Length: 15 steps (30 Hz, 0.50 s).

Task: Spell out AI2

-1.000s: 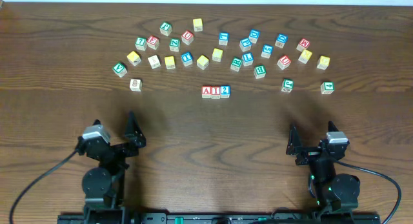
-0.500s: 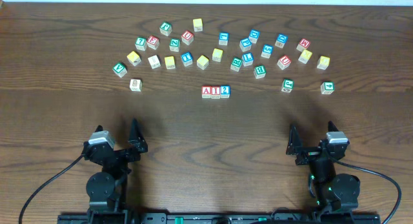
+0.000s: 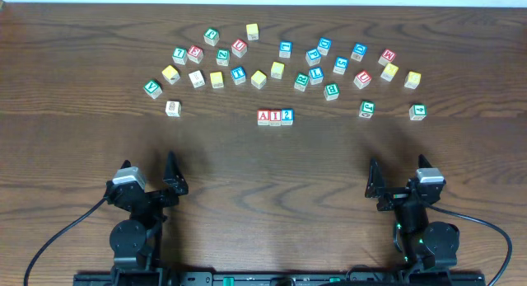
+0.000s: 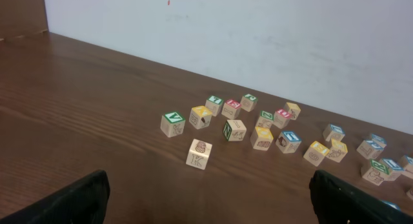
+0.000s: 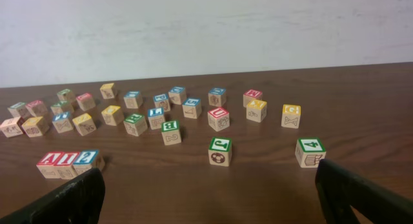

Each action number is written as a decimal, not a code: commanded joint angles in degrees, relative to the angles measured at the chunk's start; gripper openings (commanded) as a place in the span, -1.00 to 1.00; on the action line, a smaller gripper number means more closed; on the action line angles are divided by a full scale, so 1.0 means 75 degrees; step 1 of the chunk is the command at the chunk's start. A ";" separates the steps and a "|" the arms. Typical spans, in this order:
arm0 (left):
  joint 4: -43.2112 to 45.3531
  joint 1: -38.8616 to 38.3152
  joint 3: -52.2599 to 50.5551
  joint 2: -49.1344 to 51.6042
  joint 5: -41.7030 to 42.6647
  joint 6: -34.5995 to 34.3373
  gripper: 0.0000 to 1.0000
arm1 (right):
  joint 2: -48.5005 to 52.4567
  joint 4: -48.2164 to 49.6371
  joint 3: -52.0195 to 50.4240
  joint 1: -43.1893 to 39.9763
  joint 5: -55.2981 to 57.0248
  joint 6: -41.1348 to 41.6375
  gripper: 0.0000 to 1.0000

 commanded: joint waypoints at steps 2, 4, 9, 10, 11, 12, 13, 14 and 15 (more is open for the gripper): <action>-0.0370 0.0041 -0.0105 -0.0052 -0.0096 0.0189 0.95 | -0.0041 -0.0029 -0.0012 -0.0073 -0.0020 0.0073 0.99; -0.0370 0.0041 -0.0105 -0.0052 -0.0096 0.0189 0.94 | -0.0041 -0.0029 -0.0012 -0.0073 -0.0020 0.0073 0.98; -0.0370 0.0041 -0.0105 -0.0052 -0.0096 0.0189 0.95 | -0.0041 -0.0029 -0.0012 -0.0073 -0.0020 0.0073 0.98; -0.0370 0.0041 -0.0105 -0.0052 -0.0096 0.0189 0.96 | -0.0041 -0.0029 -0.0012 -0.0073 -0.0020 0.0073 0.99; -0.0370 0.0041 -0.0105 -0.0052 -0.0096 0.0189 0.95 | -0.0041 -0.0029 -0.0012 -0.0073 -0.0020 0.0073 0.99; -0.0370 0.0041 -0.0105 -0.0052 -0.0096 0.0189 0.95 | -0.0041 -0.0029 -0.0012 -0.0073 -0.0020 0.0073 0.98; -0.0370 0.0041 -0.0105 -0.0052 -0.0096 0.0189 0.95 | -0.0041 -0.0029 -0.0012 -0.0073 -0.0020 0.0073 0.99; -0.0370 0.0041 -0.0105 -0.0052 -0.0096 0.0189 0.95 | -0.0041 -0.0029 -0.0012 -0.0073 -0.0020 0.0073 0.99; -0.0370 0.0041 -0.0105 -0.0052 -0.0096 0.0189 0.95 | -0.0041 -0.0029 -0.0012 -0.0073 -0.0020 0.0073 0.98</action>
